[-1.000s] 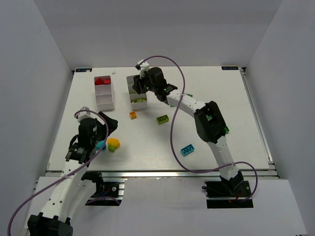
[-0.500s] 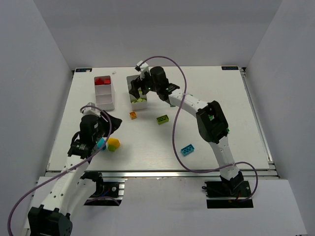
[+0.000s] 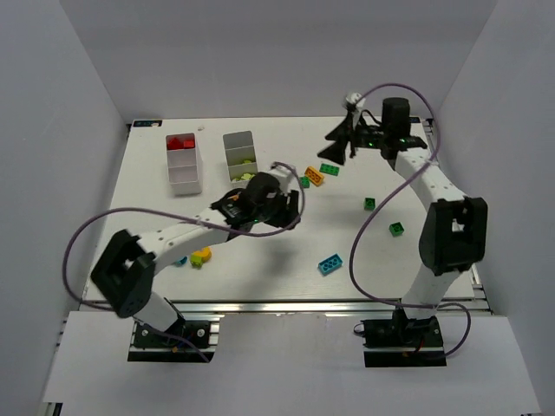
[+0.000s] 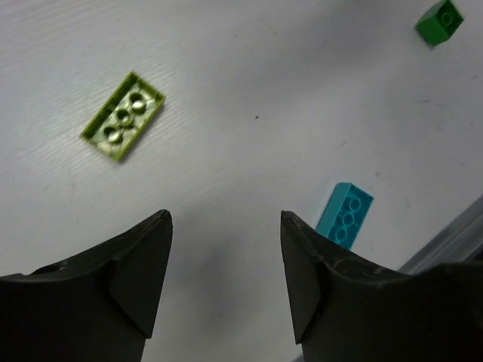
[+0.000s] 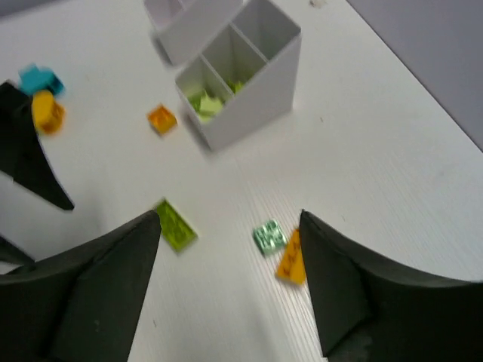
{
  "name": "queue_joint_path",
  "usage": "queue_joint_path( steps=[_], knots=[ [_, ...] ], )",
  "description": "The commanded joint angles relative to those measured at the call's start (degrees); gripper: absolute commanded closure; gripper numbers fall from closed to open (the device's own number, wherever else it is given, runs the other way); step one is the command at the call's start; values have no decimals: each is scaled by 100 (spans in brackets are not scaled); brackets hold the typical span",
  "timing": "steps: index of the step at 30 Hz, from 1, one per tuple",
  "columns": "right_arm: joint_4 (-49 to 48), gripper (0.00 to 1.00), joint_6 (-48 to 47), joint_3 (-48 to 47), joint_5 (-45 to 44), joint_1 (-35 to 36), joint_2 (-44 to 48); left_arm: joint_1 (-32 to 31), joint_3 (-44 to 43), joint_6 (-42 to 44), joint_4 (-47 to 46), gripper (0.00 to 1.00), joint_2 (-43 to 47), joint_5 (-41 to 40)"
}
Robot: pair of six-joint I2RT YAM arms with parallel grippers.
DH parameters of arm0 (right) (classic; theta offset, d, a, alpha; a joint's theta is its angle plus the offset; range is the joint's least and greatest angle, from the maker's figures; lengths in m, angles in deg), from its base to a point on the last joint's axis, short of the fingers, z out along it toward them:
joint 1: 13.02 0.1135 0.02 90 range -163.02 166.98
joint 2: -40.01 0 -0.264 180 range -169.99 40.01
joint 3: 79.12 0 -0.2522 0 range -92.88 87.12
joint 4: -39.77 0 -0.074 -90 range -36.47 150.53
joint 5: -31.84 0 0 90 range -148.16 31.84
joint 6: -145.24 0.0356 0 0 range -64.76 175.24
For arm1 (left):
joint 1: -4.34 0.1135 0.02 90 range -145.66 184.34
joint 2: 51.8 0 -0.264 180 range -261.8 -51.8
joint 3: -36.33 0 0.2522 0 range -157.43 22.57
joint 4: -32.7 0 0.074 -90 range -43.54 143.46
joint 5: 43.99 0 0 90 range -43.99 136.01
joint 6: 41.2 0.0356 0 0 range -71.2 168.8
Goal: Sort the legos into containers by color
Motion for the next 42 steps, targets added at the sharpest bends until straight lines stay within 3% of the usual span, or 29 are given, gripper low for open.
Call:
queue_joint_path(
  steps=[1,2,6,11,16,35,39,42],
  knots=[
    [1205,18,-1452,694,470,-398,584,-281,-978,1313,559,31,-933,-306],
    [1331,11,-1569,834,470,-530,690,-299,-1235,1464,674,29,-1205,-272],
    [1464,11,-1728,1800,567,-1223,1383,-387,-2589,2281,1638,24,-2427,-464],
    [1657,11,-1869,2075,646,-1594,1640,-396,-3749,3196,2177,24,-3431,-1052],
    [1657,11,-1799,2005,707,-1612,1579,-387,-4102,3706,2274,24,-3783,-1256],
    [1613,10,-1684,1952,778,-1612,1394,-27,-4463,3961,2573,29,-4284,-694],
    [1605,11,-1684,1917,778,-1612,1394,17,-4490,4005,2679,36,-4337,-500],
    [1605,11,-1675,1882,778,-1612,1368,61,-4472,3988,2740,50,-4346,-334]
  ],
)
